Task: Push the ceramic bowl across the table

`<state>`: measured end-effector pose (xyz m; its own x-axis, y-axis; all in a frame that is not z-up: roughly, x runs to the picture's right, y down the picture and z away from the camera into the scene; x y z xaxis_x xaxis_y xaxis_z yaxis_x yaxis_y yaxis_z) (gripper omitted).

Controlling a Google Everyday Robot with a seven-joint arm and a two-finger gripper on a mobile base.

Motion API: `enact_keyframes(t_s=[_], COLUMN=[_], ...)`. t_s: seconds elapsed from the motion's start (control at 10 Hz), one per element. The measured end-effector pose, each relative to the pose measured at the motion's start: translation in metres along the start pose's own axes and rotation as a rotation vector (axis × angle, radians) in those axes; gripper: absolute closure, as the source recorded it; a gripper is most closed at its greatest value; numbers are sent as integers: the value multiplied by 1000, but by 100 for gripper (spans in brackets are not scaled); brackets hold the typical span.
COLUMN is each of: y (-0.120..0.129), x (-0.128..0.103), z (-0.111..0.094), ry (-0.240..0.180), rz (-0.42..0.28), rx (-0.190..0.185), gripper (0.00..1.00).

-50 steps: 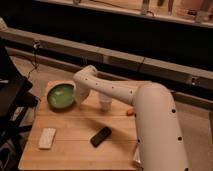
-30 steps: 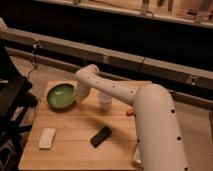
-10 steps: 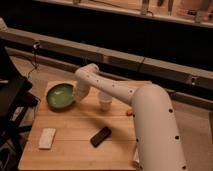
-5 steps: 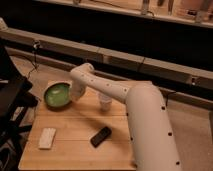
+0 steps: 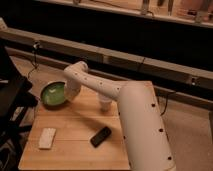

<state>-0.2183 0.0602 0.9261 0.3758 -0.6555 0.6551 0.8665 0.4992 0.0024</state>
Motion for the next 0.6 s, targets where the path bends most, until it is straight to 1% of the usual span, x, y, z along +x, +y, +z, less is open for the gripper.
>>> enact_keyframes(t_s=[0.4, 0.6], y=[-8, -4], x=[4, -4], z=[4, 2], ry=[-12, -18], rz=[-19, -21], rx=[12, -5], gripper=[100, 100])
